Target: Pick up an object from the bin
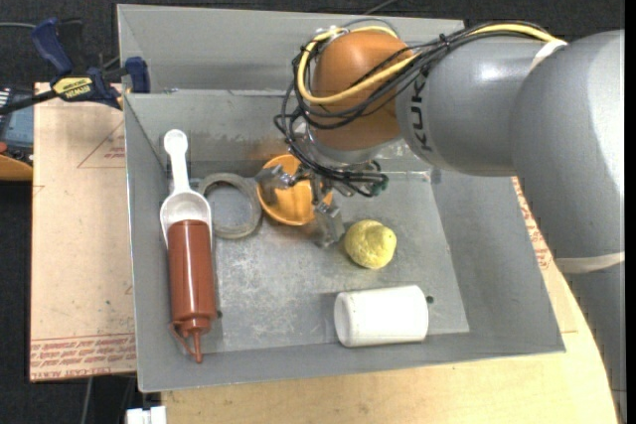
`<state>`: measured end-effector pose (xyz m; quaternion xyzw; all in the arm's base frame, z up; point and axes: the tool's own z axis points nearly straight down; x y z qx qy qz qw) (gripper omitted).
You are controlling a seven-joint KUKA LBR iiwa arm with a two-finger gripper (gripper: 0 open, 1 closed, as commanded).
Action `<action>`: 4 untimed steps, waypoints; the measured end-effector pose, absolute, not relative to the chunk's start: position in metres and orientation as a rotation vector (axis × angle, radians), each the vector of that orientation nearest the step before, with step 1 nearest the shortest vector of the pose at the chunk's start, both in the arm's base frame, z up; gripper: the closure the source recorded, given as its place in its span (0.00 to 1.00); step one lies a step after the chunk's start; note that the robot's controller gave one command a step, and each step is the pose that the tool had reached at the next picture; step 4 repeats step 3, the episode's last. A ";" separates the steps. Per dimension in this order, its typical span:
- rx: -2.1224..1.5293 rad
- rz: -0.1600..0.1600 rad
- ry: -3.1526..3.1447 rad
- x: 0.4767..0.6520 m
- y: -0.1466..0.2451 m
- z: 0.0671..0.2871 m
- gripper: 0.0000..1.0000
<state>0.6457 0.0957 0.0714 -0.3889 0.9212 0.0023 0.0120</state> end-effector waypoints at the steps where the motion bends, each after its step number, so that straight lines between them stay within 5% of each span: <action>1: -1.061 0.014 2.931 0.642 0.103 0.084 0.00; 2: -1.129 0.009 2.905 0.639 0.100 0.075 0.00; 3: -1.033 0.015 2.939 0.638 0.104 0.082 1.00; 4: -1.033 0.015 2.939 0.638 0.104 0.082 1.00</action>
Offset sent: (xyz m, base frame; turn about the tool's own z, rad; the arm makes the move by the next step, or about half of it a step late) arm -0.0095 0.0040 -0.0014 0.0278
